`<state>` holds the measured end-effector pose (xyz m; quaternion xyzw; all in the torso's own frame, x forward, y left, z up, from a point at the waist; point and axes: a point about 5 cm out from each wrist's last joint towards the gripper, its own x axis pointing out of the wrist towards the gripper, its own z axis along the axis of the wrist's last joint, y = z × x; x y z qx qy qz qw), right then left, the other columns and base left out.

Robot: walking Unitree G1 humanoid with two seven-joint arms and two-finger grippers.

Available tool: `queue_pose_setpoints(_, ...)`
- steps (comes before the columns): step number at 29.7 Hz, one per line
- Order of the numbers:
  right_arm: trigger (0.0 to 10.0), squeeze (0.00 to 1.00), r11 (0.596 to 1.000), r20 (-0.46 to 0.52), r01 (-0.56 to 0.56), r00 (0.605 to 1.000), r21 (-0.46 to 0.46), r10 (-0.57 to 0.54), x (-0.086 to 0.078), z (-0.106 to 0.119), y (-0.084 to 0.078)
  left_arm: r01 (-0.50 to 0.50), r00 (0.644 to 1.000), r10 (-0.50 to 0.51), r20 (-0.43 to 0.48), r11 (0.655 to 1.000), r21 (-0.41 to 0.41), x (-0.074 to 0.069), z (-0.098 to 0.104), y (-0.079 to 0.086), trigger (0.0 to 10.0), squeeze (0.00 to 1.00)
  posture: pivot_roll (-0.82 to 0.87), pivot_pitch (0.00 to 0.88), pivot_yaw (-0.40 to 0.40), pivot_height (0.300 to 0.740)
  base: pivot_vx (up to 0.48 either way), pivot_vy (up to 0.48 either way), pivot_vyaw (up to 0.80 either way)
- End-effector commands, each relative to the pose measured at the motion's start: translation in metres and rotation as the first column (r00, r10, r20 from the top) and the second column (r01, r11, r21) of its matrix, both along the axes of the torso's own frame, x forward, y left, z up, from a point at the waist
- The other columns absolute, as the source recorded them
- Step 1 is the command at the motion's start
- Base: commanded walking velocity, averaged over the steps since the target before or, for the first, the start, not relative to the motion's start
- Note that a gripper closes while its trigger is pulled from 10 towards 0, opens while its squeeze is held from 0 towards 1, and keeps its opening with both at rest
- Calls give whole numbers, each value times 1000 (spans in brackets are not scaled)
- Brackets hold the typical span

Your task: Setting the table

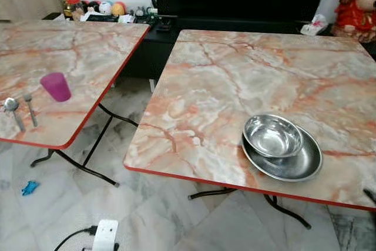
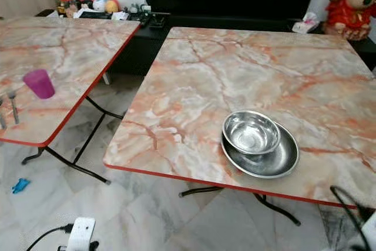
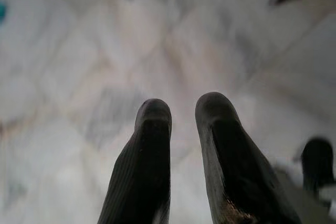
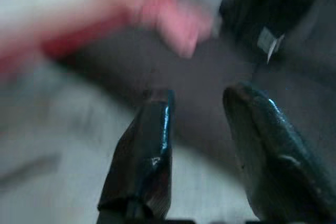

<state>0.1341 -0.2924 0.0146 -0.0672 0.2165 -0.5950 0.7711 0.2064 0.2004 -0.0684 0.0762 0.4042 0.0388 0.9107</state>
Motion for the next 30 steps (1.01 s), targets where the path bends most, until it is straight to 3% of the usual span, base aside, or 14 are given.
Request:
queue_pose_setpoints(1,10000,0,997,-25,1,1000,83,1,1,-14,4,-10,1000,10,3,1000,8,-1,0,2,10000,0,21,0,-4,740,0,0,0)
queue_pose_setpoints(3,10000,0,982,-82,-17,996,189,33,3,-33,13,-15,1000,15,-2,1000,6,-2,-1,2,10000,0,21,0,-6,740,0,0,0)
queue_pose_setpoints(8,10000,0,958,-144,-57,984,280,101,7,-51,11,-23,1000,23,-17,1000,4,-5,-3,2,10000,0,21,0,-12,740,0,0,0)
queue_pose_setpoints(11,10000,0,883,-141,-229,940,410,310,20,-69,19,-31,999,31,-32,1000,-4,-9,-4,5,10000,0,15,0,-15,740,0,0,0)
queue_pose_setpoints(14,10000,0,751,-91,-390,855,533,510,26,-83,35,-36,999,35,-39,999,-6,-11,-5,8,10000,0,19,0,-15,740,0,0,0)
queue_pose_setpoints(15,10000,0,715,-76,-418,834,560,547,27,-86,39,-37,999,36,-40,999,-6,-12,-5,8,10000,0,23,0,-15,740,0,0,0)
queue_pose_setpoints(17,10000,0,686,-98,-445,795,576,598,23,-91,43,-38,998,38,-42,999,-4,-12,-6,10,10000,0,27,0,-15,740,0,0,0)
queue_pose_setpoints(18,10000,0,646,-107,-464,757,606,644,18,-97,49,-42,998,42,-47,999,-1,-14,-6,13,10000,0,28,0,-14,740,0,0,0)
queue_pose_setpoints(22,10000,0,587,-80,-475,729,656,679,11,-103,57,-46,998,46,-51,999,3,-15,-6,15,10000,0,31,0,-13,740,0,0,0)
queue_pose_setpoints(24,10000,0,529,-65,-509,676,679,734,4,-108,63,-49,997,49,-57,999,4,-16,-6,17,10000,0,35,0,-9,740,0,0,0)
queue_pose_setpoints(30,10000,0,465,43,-577,656,672,753,7,-107,69,-49,997,48,-66,999,-14,-18,-7,17,10000,0,36,0,-6,740,0,0,0)
